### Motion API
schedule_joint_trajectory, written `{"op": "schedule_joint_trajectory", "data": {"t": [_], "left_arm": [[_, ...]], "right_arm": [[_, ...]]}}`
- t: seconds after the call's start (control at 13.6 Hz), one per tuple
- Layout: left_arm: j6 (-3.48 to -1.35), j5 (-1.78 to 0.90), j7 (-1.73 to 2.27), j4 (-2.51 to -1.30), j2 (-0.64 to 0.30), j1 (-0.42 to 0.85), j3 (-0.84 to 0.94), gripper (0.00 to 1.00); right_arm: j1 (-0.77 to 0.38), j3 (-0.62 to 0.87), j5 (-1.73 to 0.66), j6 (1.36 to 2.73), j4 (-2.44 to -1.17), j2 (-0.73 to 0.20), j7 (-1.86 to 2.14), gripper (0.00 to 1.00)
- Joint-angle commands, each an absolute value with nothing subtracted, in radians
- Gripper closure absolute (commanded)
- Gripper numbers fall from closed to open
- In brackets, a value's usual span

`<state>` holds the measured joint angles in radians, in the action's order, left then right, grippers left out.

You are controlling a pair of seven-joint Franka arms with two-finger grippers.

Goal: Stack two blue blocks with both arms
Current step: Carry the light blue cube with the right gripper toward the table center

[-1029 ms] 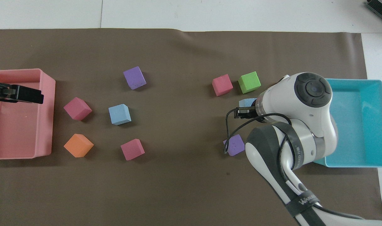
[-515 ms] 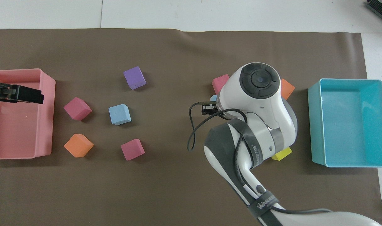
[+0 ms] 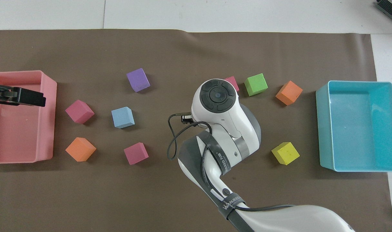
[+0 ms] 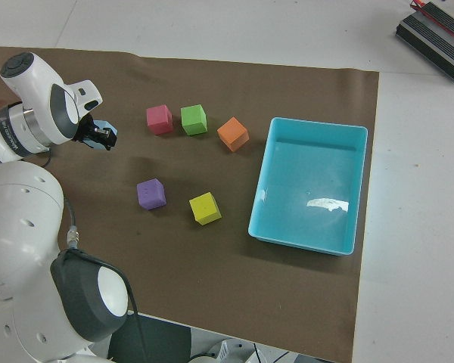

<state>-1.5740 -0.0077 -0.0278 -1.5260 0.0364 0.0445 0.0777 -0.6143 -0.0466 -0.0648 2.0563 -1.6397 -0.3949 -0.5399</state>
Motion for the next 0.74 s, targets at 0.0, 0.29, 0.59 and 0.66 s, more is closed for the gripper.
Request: {"op": "schedule_joint_trajectory", "data": {"t": [0.0,0.29,0.59,0.66], "left_arm": [[-1.582,-0.006,-0.023,-1.540,0.046,0.049,0.077,0.00],[-1.580,-0.006,-0.023,-1.540,0.046,0.048,0.077,0.00],[-1.580,-0.006,-0.025,-1.540,0.046,0.043,0.077,0.00],[-1.580,-0.006,-0.026,-1.540,0.046,0.041,0.077,0.00]], "right_arm": [[-0.632,-0.043,-0.054,2.077,-1.598,-0.439,-0.558,1.00],[-0.638,-0.043,-0.048,2.065,-1.597,-0.434,-0.554,1.00],[-0.644,-0.043,-0.048,2.065,-1.606,-0.434,-0.555,1.00],[-0.643,-0.043,-0.048,2.068,-1.606,-0.436,-0.555,1.00]]}}
